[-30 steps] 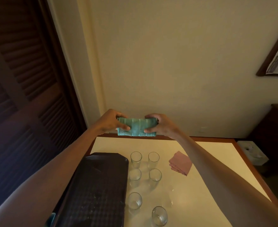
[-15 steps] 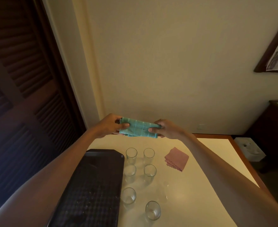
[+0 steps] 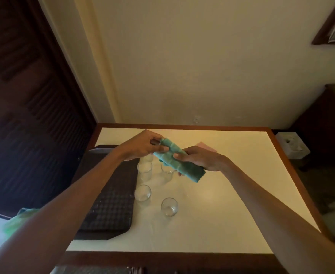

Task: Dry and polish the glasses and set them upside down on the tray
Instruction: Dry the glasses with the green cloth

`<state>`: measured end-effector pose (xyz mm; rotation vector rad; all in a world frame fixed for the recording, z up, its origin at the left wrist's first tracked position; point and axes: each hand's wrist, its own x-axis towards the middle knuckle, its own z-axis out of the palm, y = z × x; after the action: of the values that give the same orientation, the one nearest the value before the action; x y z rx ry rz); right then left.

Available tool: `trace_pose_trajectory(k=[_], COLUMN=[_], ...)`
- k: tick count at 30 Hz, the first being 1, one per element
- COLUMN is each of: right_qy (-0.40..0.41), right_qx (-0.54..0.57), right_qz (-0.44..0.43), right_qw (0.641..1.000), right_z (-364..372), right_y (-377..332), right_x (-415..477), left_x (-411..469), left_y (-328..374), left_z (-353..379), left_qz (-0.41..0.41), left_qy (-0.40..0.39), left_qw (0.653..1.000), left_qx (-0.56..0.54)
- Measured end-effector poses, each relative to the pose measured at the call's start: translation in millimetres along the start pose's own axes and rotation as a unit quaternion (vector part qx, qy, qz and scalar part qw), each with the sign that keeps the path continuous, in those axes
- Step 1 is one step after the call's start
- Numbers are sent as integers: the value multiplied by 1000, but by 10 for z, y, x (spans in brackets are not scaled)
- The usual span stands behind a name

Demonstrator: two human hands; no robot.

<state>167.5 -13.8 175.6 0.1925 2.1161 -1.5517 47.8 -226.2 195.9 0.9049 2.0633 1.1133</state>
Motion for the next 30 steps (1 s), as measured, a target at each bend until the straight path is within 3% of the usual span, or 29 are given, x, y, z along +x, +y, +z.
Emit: trace_pose_trajectory(k=[3, 7, 9, 13, 18, 24, 30], right_qy=[22, 73, 93, 107, 105, 93, 90], right_qx=[-17, -23, 20, 33, 3, -41, -47], right_qz=[11, 34, 46, 63, 85, 88, 82], right_qw=[1000, 996, 994, 992, 991, 991, 992], right_z=[136, 242, 294, 457, 644, 761, 675], right_y=[258, 706, 925, 1279, 1580, 1642, 1410], right_x=[-7, -90, -160, -235, -238, -175, -107], left_x=[-76, -201, -307, -520, -574, -500, -421], left_y=[-168, -518, -702, -1070, -1438, -1565, -1307], left_z=[310, 724, 923, 1342, 1807, 2012, 1758], left_qz=[-8, -81, -117, -158, -177, -163, -94], left_qy=[47, 114, 79, -17, 3, 63, 42], left_qw=[999, 988, 987, 987, 983, 981, 985], left_qx=[6, -62, -78, 19, 40, 78, 137])
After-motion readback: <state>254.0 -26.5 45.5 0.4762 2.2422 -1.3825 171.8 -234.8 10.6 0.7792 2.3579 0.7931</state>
